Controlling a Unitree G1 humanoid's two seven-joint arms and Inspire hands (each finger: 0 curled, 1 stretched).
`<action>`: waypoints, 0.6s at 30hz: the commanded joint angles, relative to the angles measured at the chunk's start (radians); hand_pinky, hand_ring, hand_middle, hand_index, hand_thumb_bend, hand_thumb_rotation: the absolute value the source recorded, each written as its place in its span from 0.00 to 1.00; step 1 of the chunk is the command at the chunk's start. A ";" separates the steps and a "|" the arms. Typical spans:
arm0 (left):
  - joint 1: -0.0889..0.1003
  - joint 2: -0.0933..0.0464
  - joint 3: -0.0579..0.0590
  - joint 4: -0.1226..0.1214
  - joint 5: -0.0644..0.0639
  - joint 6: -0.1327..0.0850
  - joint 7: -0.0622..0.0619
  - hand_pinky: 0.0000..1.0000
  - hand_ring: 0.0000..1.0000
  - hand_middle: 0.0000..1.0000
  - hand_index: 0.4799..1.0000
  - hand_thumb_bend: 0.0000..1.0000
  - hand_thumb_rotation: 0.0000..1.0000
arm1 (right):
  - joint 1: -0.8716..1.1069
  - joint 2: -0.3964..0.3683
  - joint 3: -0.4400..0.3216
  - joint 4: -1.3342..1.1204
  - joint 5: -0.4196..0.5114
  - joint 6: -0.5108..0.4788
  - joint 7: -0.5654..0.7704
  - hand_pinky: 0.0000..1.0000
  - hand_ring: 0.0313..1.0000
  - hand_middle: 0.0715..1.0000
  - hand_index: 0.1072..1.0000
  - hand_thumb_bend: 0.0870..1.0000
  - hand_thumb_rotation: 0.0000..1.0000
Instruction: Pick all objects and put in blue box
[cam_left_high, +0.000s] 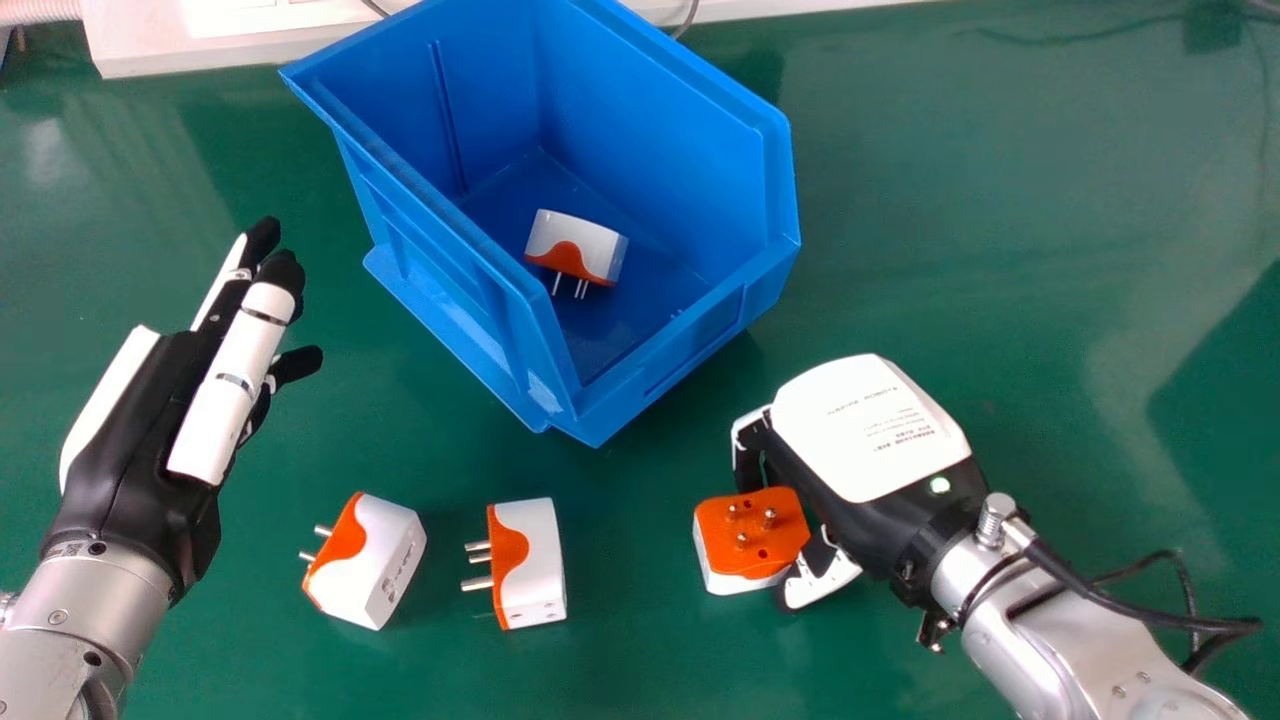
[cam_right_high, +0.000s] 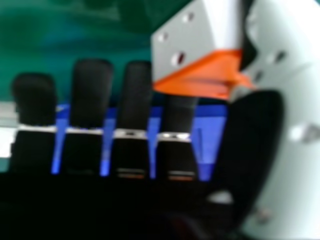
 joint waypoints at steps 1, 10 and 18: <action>-0.012 0.017 0.000 -0.029 0.003 0.000 0.004 0.91 0.98 1.00 1.00 0.43 1.00 | 0.004 -0.023 0.025 0.065 -0.049 0.024 0.044 0.25 0.29 0.45 0.43 0.48 0.01; -0.015 0.020 -0.002 -0.038 0.003 0.014 0.007 0.92 0.98 1.00 1.00 0.43 1.00 | -0.028 -0.043 0.051 0.068 -0.066 0.040 0.125 0.23 0.37 0.44 0.43 0.47 0.00; -0.015 0.022 -0.005 -0.032 0.006 0.012 0.009 0.92 0.99 1.00 1.00 0.43 1.00 | -0.021 -0.037 0.043 0.060 -0.053 0.061 0.144 0.18 0.39 0.45 0.43 0.47 0.00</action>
